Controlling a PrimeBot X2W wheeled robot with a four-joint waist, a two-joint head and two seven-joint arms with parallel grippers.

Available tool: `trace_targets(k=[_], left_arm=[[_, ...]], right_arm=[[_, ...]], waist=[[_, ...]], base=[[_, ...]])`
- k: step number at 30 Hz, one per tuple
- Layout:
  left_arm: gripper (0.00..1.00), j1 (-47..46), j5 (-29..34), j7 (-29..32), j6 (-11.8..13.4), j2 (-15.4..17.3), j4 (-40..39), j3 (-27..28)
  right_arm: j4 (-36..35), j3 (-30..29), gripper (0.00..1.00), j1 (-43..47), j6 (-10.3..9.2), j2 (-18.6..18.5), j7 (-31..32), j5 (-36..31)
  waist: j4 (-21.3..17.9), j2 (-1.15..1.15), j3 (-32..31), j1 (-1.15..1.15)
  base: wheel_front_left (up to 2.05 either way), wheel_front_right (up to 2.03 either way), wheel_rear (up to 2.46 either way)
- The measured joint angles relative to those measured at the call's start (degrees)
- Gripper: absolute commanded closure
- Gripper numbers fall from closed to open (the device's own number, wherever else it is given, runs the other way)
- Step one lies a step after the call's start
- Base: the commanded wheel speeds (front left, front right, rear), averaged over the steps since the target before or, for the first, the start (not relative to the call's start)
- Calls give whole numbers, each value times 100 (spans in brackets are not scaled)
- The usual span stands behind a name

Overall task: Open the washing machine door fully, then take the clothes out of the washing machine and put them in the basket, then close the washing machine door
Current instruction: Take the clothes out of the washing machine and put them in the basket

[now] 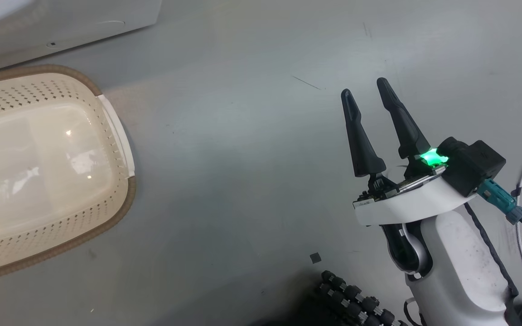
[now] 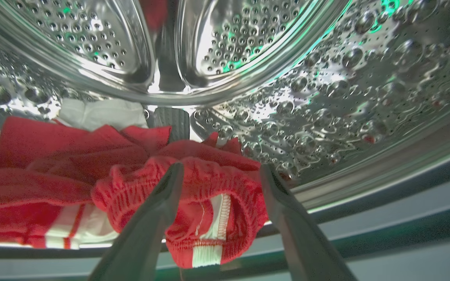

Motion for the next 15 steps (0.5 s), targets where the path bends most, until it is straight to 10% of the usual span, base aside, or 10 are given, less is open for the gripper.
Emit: trace_targets(k=[15], left_arm=[[0, -186, 309, 515, 77, 246, 633, -232]], right_arm=[[9, 99, 0, -126, -45, 11, 0, 142]], waist=[[-187, 0, 238, 0]], base=[[0, 0, 0]])
